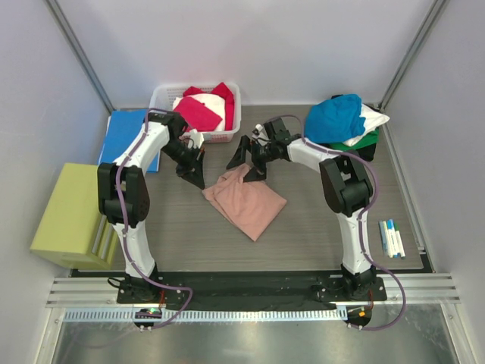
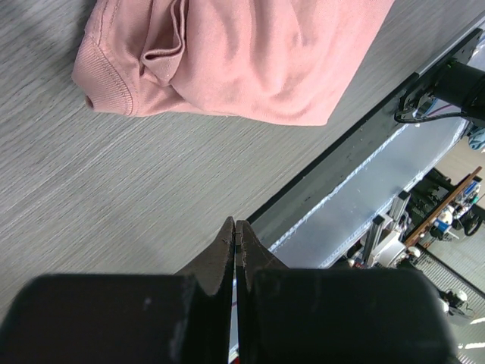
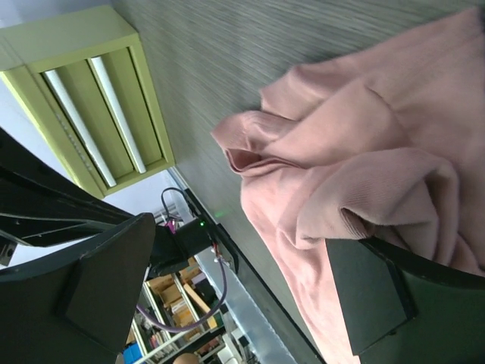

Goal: Fold and stack the t-shirts
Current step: Fold the tshirt

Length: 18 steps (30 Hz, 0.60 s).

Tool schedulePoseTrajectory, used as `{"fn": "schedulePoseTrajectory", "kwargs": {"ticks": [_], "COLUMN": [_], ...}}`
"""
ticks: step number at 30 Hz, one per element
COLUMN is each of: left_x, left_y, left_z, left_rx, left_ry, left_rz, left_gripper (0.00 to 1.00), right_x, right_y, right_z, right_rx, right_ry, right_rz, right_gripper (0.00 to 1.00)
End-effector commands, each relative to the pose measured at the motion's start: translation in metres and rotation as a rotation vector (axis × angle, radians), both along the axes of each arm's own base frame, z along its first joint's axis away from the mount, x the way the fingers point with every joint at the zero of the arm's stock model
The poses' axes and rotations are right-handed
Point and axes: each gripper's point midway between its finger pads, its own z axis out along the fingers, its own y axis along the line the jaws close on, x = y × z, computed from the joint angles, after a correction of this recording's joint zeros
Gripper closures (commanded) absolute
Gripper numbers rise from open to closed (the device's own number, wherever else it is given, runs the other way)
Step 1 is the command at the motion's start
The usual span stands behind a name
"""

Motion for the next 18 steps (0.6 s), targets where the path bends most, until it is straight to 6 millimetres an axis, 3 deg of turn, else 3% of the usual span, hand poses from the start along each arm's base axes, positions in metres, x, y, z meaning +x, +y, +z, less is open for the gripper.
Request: {"fn": "schedulePoseTrajectory", "kwargs": {"ticks": [1, 5, 9, 13, 14, 16, 17, 18], "left_x": [-0.017, -0.017, -0.018, -0.02, -0.02, -0.021, -0.021, -0.021], "left_y": [0.002, 0.002, 0.002, 0.003, 0.003, 0.003, 0.002, 0.002], "left_z": [0.009, 0.009, 0.011, 0.014, 0.015, 0.016, 0.016, 0.016], "left_rx": [0.004, 0.005, 0.001, 0.002, -0.001, -0.001, -0.004, -0.001], "left_ry": [0.042, 0.045, 0.039, 0.036, 0.032, 0.032, 0.031, 0.029], "left_rz": [-0.015, -0.014, -0.017, -0.018, -0.02, -0.02, -0.021, -0.023], "left_gripper": [1.0, 1.0, 1.0, 1.0, 1.0, 1.0, 1.0, 1.0], "right_x": [0.009, 0.01, 0.003, 0.002, 0.003, 0.006, 0.008, 0.013], "right_y": [0.024, 0.022, 0.012, -0.005, -0.008, -0.004, 0.0, 0.005], "right_z": [0.034, 0.0, -0.065, -0.109, -0.111, -0.089, -0.074, -0.038], "right_rx": [0.091, 0.062, -0.001, -0.05, -0.051, -0.014, 0.007, 0.048], "right_ry": [-0.094, -0.04, 0.062, 0.112, 0.121, 0.099, 0.075, 0.013], "right_rz": [0.025, 0.021, -0.004, -0.042, -0.049, -0.041, -0.033, -0.026], "right_gripper": [0.0, 0.0, 0.0, 0.0, 0.0, 0.0, 0.0, 0.0]}}
